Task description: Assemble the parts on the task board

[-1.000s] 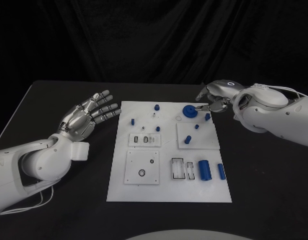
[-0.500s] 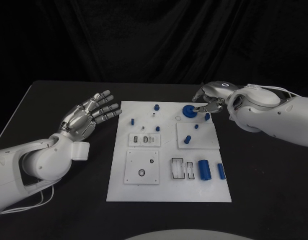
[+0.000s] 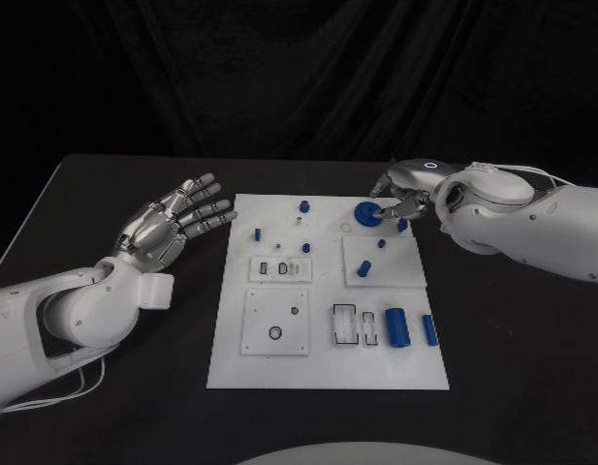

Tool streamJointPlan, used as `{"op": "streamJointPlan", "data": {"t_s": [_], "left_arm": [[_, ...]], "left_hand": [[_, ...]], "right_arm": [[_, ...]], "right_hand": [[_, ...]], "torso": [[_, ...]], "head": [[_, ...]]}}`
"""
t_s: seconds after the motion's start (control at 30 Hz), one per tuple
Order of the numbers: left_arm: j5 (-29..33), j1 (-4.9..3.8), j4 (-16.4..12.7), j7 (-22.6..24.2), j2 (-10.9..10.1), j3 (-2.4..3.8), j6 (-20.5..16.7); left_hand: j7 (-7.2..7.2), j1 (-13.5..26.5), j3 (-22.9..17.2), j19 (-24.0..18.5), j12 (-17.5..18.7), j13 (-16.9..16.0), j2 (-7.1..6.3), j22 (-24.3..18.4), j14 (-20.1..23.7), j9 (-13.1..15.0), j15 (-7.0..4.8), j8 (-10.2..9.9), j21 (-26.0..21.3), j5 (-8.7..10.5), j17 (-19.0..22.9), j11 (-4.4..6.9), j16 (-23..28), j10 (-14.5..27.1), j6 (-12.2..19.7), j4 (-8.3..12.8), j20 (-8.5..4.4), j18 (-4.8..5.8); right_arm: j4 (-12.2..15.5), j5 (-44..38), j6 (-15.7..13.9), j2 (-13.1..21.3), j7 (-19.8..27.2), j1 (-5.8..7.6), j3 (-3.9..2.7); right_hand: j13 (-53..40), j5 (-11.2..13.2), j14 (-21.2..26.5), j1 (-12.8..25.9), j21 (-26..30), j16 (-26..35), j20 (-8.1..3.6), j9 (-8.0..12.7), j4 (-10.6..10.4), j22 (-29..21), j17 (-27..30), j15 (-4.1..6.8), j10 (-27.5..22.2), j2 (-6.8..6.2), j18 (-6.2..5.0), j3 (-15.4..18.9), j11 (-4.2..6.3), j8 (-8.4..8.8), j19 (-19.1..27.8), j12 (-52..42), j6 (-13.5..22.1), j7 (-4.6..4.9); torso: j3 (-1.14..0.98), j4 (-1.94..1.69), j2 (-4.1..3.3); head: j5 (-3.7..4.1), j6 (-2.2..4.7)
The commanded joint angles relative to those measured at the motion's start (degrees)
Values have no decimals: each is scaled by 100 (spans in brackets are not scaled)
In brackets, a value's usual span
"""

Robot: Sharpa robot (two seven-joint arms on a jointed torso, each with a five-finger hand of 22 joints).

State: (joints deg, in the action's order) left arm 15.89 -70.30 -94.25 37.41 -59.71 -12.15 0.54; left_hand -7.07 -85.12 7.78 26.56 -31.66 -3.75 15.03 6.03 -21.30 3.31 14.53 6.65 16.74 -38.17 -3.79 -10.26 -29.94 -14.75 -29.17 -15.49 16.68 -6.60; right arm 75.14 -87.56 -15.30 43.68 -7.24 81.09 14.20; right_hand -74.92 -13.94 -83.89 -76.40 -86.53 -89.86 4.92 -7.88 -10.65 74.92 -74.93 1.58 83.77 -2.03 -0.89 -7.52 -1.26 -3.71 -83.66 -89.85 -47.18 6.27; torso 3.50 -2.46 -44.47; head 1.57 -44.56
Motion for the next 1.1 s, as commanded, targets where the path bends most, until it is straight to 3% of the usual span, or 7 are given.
{"op": "streamJointPlan", "data": {"t_s": [0.03,0.7,1.1], "left_arm": [[23,9,2,24,15,5,96],[23,16,38,-26,53,5,156],[23,21,80,-71,93,5,190]], "left_hand": [[-35,-52,-34,-36,-11,-4,0,-6,-7,4,43,5,21,-20,-3,-6,-26,17,-8,-12,-13,92],[-39,-61,-68,-40,-26,-6,-6,-7,-1,4,46,3,22,-21,-2,-13,-34,13,-3,-10,-14,97],[-39,-61,-68,-40,-26,-6,-6,-7,-1,4,46,3,22,-21,-2,-13,-34,13,-3,-10,-14,97]], "right_arm": [[-26,-16,199,-30,-256,-17,-4],[-289,-16,449,-274,-362,-62,-5],[-357,-16,487,-374,-308,-111,-5]], "right_hand": [[-1508,-4,-611,-10,21,-14,14,2,17,1271,-1507,-21,623,14,-45,12,-31,-16,-240,-15,-3,4],[-1508,94,-611,50,70,-14,30,-6,15,1246,-1507,-41,623,44,-61,11,-62,-48,-197,-15,-104,47],[-1508,73,-611,78,164,-14,51,-67,42,1197,-1507,-57,623,87,-91,-21,-75,-140,-115,-15,-379,50]], "torso": [[0,2,0],[2,1,0],[2,-2,-1]], "head": [[1,-6],[8,-17],[5,-32]]}}
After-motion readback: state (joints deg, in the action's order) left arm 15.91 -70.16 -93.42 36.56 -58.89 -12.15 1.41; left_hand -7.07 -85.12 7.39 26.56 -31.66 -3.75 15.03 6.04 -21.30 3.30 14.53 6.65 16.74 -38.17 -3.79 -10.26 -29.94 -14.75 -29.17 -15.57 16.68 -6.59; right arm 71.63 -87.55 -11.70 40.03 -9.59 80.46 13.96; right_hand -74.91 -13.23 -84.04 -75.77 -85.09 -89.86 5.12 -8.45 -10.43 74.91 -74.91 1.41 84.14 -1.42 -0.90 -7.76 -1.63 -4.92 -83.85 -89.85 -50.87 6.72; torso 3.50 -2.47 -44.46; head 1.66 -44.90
